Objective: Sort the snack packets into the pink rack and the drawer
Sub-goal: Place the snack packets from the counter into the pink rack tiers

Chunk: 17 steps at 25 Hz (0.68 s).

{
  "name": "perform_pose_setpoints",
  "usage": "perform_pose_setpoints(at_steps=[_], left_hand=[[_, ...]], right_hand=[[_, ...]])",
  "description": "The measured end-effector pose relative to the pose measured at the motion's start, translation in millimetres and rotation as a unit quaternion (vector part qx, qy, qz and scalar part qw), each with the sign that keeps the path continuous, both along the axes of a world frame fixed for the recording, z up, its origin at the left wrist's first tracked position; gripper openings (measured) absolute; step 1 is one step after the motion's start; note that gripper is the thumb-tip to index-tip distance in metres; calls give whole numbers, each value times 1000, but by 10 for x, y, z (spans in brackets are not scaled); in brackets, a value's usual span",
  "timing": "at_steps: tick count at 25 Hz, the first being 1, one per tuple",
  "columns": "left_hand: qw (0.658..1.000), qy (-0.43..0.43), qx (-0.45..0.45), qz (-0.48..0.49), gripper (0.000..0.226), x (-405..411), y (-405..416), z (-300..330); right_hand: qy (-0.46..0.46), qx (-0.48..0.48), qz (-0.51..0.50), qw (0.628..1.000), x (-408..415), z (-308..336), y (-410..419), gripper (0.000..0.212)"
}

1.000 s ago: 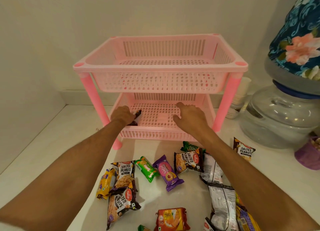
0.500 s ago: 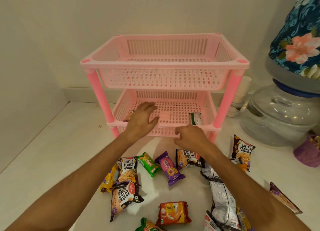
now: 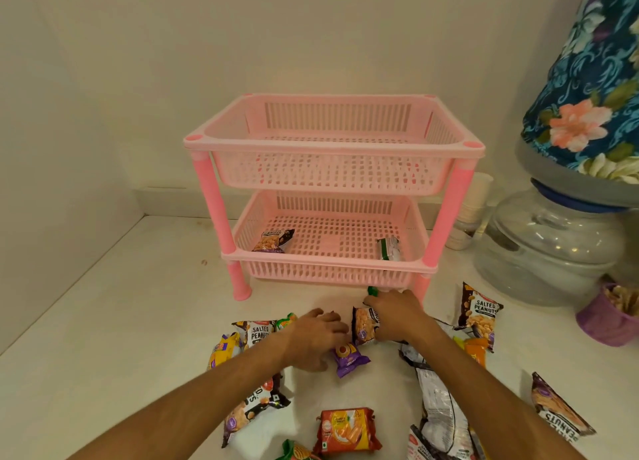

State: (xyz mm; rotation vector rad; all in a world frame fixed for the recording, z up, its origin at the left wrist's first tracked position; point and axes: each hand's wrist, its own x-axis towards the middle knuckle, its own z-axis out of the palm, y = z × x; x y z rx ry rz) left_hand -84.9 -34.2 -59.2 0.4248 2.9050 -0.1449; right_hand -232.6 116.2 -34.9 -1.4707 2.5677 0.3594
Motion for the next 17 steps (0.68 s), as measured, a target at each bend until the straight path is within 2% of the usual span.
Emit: perform_pose_setpoints(at_steps=[6,11,14,17], left_hand=[[998,52,-20,2,54,-53,102,-120],[996,72,-41,-10,50,-75,78,-53],[992,123,-18,-3,51,-97,-1,146],[979,198,47,15,49,-91,-122,455]], right_hand=[[25,-24,5,999,13,17,96,45],[23,-54,-1,998,-24,352,100,37],[7,-102,-16,995,-40,712,98,34],[7,-147,-34,989,-5,1184,83,36]])
